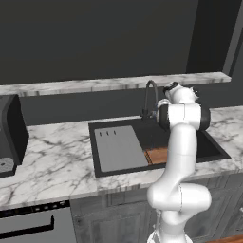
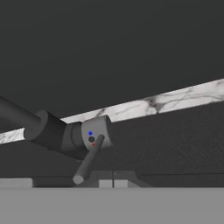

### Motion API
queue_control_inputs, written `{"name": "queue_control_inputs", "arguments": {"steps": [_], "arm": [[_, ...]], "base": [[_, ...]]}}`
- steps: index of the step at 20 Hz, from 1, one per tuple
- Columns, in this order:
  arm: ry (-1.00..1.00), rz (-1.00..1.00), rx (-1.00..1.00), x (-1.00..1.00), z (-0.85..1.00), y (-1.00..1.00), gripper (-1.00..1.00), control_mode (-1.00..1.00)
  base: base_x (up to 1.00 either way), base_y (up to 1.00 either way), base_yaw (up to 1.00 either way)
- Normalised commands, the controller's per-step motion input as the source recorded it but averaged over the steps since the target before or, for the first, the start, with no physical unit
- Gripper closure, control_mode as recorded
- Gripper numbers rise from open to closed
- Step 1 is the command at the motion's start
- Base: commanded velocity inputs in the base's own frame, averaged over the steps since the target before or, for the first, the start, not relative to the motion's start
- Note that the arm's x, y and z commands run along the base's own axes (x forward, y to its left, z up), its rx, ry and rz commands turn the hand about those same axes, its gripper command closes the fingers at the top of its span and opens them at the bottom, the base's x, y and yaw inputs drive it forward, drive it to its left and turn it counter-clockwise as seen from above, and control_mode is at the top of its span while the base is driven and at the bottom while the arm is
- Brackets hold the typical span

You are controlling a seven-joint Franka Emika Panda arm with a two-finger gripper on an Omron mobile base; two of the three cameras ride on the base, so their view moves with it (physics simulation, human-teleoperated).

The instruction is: Turn on the sink faucet with hot water and rinse the cutting board for ten seconds, then turn off the faucet. Push the cutting board to reach the water if necessary.

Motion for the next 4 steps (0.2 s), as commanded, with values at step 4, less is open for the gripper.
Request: {"name": "queue_control_inputs", "arguments": {"steps": [4], "arm": [[0.00, 0.00, 0.00, 0.00, 0.00, 0.23, 1.00, -1.00]], "base": [[0.00, 0.00, 0.00]]}}
